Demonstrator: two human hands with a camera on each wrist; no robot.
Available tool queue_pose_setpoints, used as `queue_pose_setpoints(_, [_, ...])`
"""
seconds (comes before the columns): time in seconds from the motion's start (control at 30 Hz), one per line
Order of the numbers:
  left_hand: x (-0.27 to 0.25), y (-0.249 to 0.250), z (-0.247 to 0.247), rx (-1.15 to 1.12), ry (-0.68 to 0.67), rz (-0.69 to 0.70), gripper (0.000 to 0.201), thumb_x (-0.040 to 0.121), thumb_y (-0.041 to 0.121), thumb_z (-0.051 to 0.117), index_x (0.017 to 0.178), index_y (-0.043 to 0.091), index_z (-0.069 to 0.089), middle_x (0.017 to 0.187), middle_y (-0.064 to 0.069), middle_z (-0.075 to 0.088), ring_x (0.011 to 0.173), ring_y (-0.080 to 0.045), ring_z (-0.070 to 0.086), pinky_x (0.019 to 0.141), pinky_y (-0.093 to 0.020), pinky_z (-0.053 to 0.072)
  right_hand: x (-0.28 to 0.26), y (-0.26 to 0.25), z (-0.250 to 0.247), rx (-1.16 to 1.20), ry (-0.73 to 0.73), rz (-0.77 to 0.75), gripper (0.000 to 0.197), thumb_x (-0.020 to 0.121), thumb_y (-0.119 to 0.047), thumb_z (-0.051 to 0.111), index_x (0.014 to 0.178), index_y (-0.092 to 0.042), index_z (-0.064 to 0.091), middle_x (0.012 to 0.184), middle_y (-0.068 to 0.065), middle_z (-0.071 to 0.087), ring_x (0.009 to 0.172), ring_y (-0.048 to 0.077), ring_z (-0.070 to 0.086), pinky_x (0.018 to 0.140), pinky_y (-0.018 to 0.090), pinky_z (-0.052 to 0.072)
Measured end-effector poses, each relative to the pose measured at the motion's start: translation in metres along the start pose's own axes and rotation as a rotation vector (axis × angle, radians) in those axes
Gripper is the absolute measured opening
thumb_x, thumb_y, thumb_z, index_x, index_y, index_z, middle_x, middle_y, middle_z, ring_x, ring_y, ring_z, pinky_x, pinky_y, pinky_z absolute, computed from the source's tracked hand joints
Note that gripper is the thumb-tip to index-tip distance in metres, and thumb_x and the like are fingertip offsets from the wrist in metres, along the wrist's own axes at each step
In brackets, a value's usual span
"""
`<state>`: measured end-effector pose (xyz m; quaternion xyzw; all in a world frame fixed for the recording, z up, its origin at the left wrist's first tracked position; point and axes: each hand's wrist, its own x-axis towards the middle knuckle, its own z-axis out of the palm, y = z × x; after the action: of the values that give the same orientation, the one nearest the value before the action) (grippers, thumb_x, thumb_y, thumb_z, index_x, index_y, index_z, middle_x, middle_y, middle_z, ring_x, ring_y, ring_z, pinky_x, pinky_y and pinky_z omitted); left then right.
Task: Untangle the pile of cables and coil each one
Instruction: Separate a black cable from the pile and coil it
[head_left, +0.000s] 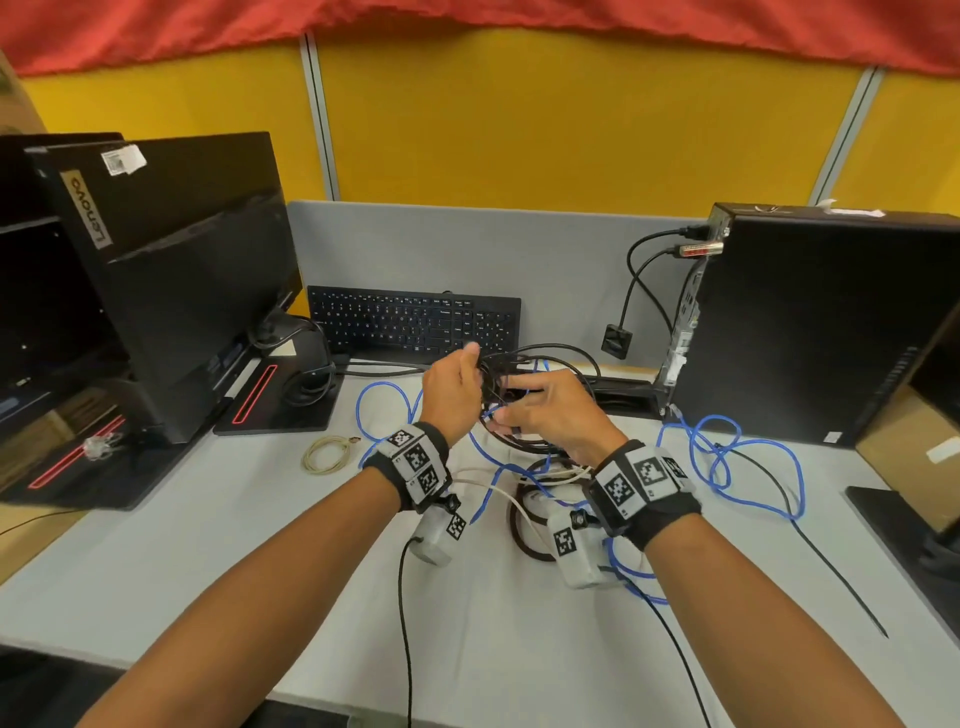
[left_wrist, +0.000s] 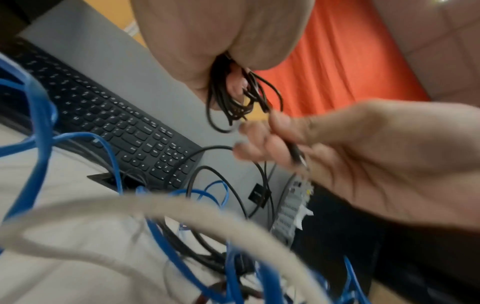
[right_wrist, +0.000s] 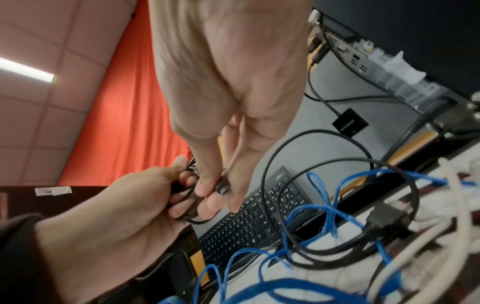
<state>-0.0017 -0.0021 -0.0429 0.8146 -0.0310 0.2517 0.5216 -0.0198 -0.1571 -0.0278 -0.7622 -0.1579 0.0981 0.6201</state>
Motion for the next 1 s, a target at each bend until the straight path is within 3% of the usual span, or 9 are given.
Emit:
queue_pose_setpoints(0.07, [0.011, -0.001, -0.011, -0.166, 0.076, -0.178, 0.048, 0.109, 0.032, 0.031, 0.065, 0.017, 0.042, 0.060, -0.004, 0.042, 0.056, -0.021, 0.041, 0.059, -0.036, 0.041, 0.001, 0.002, -0.009, -0.123, 0.070, -0.024, 0.025, 0.083, 0.002, 0.080, 0.107, 0.000, 0.074, 0.084, 0.016, 0.078, 0.074, 0.018, 0.076, 0.068, 0.021, 0.059])
queue_pose_setpoints(0.17, [0.023, -0.006, -0.032, -0.425, 0.205, -0.388, 0.045, 0.107, 0.034, 0.033, 0.063, 0.023, 0.031, 0.051, 0.007, 0.033, 0.044, -0.010, 0.032, 0.055, -0.027, 0.035, 0.002, 0.003, -0.030, -0.407, 0.120, -0.073, 0.004, 0.079, -0.006, 0.084, 0.082, -0.005, 0.081, 0.072, 0.005, 0.077, 0.064, 0.007, 0.072, 0.060, 0.013, 0.053])
queue_pose_setpoints(0.33, [0.026, -0.010, -0.043, -0.518, 0.214, -0.386, 0.054, 0.102, 0.049, 0.046, 0.058, 0.022, 0.031, 0.047, 0.006, 0.032, 0.039, -0.009, 0.031, 0.040, -0.021, 0.029, 0.005, -0.003, -0.056, -0.669, 0.176, -0.114, 0.012, 0.075, -0.007, 0.088, 0.072, -0.016, 0.080, 0.067, -0.006, 0.074, 0.066, 0.011, 0.071, 0.066, 0.017, 0.056])
queue_pose_setpoints(0.4, [0.027, -0.008, -0.045, -0.528, 0.202, -0.378, 0.056, 0.094, 0.054, 0.058, 0.056, 0.022, 0.034, 0.047, 0.005, 0.034, 0.040, -0.009, 0.032, 0.039, -0.022, 0.031, 0.007, -0.005, -0.064, -0.712, 0.196, -0.118, 0.009, 0.075, -0.007, 0.088, 0.074, -0.013, 0.081, 0.063, -0.011, 0.070, 0.062, 0.005, 0.067, 0.063, 0.010, 0.050])
queue_pose_setpoints(0.5, [0.030, -0.007, -0.044, -0.486, 0.204, -0.381, 0.053, 0.089, 0.041, 0.073, 0.057, 0.021, 0.035, 0.051, 0.003, 0.032, 0.046, -0.012, 0.031, 0.045, -0.024, 0.033, 0.006, -0.005, -0.071, -0.775, 0.208, -0.121, 0.005, 0.078, -0.006, 0.086, 0.078, -0.009, 0.082, 0.064, -0.014, 0.067, 0.065, -0.002, 0.062, 0.060, 0.002, 0.041])
queue_pose_setpoints(0.57, [0.031, -0.008, -0.040, -0.505, 0.224, -0.416, 0.045, 0.089, 0.027, 0.073, 0.059, 0.018, 0.041, 0.054, 0.001, 0.036, 0.051, -0.016, 0.034, 0.050, -0.028, 0.035, 0.004, -0.005, -0.070, -0.816, 0.209, -0.127, 0.007, 0.080, -0.001, 0.083, 0.077, -0.006, 0.081, 0.070, -0.005, 0.070, 0.069, 0.003, 0.064, 0.064, 0.007, 0.046])
queue_pose_setpoints(0.7, [0.027, -0.002, -0.026, -0.467, 0.292, -0.371, 0.023, 0.091, 0.015, 0.064, 0.070, 0.011, 0.057, 0.059, 0.000, 0.051, 0.053, -0.012, 0.047, 0.045, -0.023, 0.044, 0.007, -0.008, -0.053, -0.941, 0.108, -0.101, 0.013, 0.082, 0.012, 0.071, 0.084, 0.000, 0.076, 0.086, 0.011, 0.074, 0.084, 0.024, 0.069, 0.082, 0.040, 0.059])
queue_pose_setpoints(0.87, [0.020, 0.006, -0.011, -0.292, 0.289, -0.188, 0.044, 0.093, 0.017, 0.060, 0.053, 0.019, 0.040, 0.043, 0.013, 0.037, 0.046, -0.008, 0.034, 0.049, -0.028, 0.035, 0.009, -0.015, -0.024, -0.671, -0.121, -0.006, 0.073, 0.081, -0.001, 0.081, 0.144, -0.015, 0.047, 0.100, 0.006, 0.074, 0.095, 0.019, 0.071, 0.096, 0.039, 0.056])
queue_pose_setpoints(1.0, [0.014, 0.010, -0.006, -0.161, 0.247, -0.005, 0.049, 0.097, 0.023, 0.059, 0.053, 0.022, 0.039, 0.041, 0.013, 0.038, 0.044, -0.005, 0.033, 0.047, -0.018, 0.031, 0.009, -0.027, -0.008, -0.517, -0.353, 0.109, 0.131, 0.067, -0.021, 0.095, 0.161, -0.029, 0.005, 0.124, 0.007, 0.070, 0.114, 0.016, 0.068, 0.103, 0.036, 0.052])
